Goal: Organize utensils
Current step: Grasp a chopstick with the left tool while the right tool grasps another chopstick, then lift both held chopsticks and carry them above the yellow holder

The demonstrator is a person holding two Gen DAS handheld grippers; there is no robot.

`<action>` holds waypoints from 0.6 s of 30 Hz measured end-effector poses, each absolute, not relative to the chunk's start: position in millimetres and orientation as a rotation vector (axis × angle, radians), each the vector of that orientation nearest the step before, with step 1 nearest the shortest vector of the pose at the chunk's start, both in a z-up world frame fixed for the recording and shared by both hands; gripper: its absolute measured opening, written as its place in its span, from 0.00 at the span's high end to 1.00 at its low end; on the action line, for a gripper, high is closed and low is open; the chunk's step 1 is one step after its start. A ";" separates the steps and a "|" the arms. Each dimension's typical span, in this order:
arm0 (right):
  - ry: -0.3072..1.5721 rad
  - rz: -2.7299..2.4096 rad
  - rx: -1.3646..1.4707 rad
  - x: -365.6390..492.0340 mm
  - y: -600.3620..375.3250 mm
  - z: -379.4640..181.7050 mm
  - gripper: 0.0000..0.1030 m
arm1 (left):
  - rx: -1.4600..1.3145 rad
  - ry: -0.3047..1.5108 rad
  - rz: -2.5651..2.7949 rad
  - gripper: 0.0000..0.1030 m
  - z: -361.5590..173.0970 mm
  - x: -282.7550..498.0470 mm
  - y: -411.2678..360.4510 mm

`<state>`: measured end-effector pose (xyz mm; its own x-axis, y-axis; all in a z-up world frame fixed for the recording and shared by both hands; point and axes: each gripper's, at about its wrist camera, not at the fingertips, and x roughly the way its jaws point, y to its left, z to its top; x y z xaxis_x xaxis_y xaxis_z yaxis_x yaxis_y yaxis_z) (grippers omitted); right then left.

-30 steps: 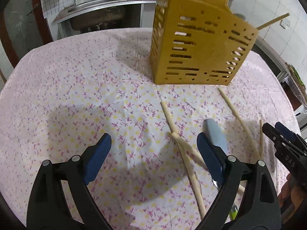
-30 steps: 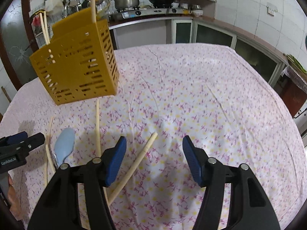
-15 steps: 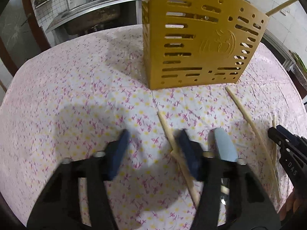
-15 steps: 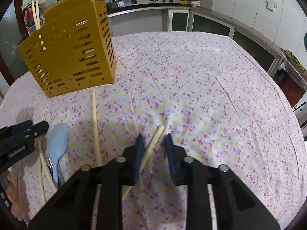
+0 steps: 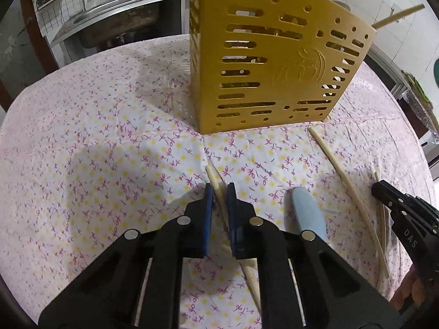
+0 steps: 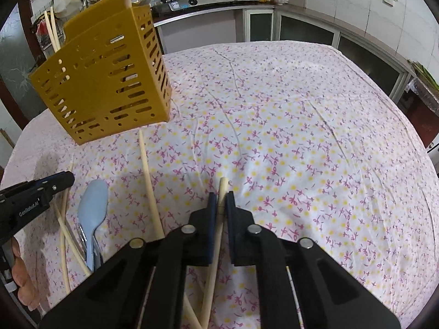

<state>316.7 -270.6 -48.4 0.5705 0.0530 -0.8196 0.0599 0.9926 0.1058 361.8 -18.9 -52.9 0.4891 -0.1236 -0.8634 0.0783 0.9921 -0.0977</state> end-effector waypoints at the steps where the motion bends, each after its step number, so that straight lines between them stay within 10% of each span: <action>1: 0.966 0.001 0.138 316.7 -272.3 -48.1 0.92 | -0.054 1.054 -0.126 0.92 -53.1 360.3 -15.9; 18: 0.901 0.040 0.173 308.5 -284.1 -23.5 0.93 | -0.053 1.006 -0.148 0.96 -22.3 333.1 -6.7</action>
